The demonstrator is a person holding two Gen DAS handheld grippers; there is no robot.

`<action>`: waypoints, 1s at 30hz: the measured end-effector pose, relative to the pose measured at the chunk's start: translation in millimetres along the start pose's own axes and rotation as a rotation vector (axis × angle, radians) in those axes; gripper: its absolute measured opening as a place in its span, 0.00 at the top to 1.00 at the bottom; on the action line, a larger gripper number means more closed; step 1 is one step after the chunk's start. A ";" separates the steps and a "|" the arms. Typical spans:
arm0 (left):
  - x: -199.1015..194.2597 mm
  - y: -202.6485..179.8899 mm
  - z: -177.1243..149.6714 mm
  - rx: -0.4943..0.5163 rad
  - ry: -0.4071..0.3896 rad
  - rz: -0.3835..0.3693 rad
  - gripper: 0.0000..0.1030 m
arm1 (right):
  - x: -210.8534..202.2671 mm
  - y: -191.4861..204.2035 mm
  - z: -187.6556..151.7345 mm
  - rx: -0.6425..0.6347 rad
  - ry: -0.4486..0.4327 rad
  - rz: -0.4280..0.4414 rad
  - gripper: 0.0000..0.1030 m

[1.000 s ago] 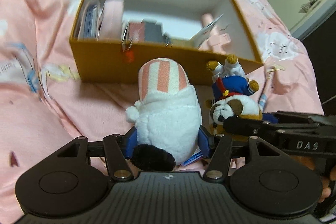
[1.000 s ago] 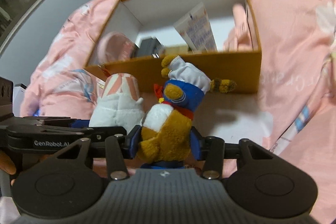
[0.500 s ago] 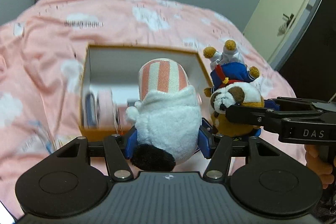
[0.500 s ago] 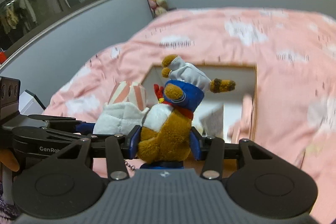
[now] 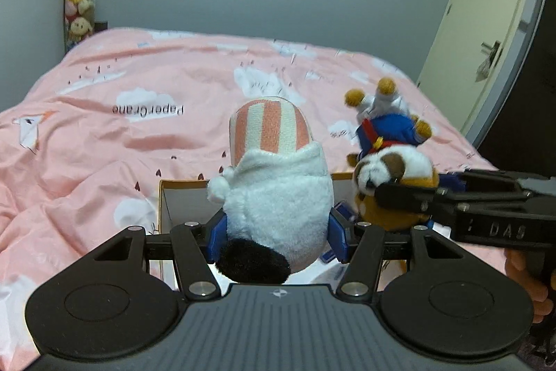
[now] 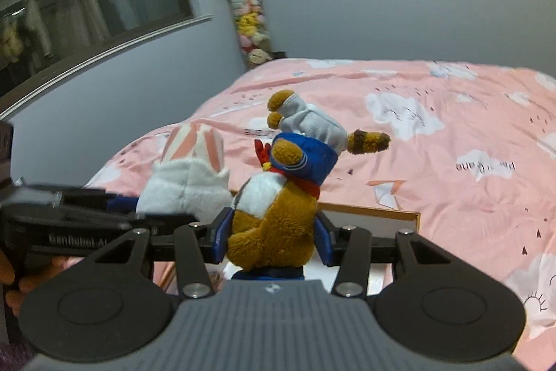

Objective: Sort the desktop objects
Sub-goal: 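Lift both plushes and carry them over the orange box, then lower both plushes into the box and open both grippers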

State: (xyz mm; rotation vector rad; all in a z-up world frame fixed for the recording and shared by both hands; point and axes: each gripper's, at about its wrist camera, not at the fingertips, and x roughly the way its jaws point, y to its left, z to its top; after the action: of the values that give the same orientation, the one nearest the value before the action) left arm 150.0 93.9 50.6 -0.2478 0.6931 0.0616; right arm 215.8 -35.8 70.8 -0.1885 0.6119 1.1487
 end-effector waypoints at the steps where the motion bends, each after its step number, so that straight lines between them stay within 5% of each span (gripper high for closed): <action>1: 9.5 2.8 -0.8 -0.001 0.010 0.007 0.36 | 10.9 -6.5 1.8 0.008 0.010 -0.005 0.51; 14: 112.5 22.0 -19.9 0.014 0.235 0.030 0.36 | 127.6 -54.1 -23.5 0.102 0.357 0.025 0.51; 30: 164.3 34.9 -41.2 0.032 0.379 0.045 0.34 | 186.7 -67.3 -42.5 0.104 0.559 0.041 0.50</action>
State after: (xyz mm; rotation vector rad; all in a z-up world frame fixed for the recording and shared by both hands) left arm 245.8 113.3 -92.1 -0.2150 1.0760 0.0471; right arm 311.0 65.9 -76.8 -0.4158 1.1703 1.1017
